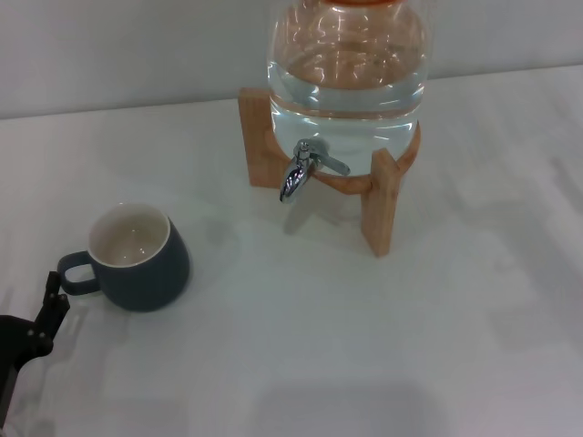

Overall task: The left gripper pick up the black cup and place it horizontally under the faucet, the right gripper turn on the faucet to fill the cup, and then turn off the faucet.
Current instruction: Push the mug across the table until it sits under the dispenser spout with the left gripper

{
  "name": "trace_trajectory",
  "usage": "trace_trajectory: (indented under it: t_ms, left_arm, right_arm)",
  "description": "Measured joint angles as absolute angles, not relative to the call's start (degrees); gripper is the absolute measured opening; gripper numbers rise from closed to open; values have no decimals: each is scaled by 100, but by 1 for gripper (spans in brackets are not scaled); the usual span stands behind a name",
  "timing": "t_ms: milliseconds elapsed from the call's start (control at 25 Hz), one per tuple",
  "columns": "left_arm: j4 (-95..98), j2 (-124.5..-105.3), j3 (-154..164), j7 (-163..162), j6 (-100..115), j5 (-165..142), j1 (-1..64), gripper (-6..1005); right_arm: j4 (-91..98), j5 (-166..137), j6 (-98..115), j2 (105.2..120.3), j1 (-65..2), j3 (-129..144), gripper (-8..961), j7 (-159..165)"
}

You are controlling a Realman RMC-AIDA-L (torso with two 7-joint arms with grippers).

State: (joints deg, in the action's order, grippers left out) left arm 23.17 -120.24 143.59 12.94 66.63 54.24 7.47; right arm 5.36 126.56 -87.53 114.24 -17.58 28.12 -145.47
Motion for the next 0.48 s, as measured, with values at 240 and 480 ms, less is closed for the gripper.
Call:
trace_trajectory:
  t_ms: [240,480]
  left_arm:
    - [2331,-12024,14399,1299,6663,5446,730,883]
    - [2342,-12024,14451,1303,6662,5450,729,882]
  right_arm:
    - [536,12656,-8753,11418,-1766,2812,840,-14545]
    - [536,12656,-8747,11417,-1790,2812,840,-14545]
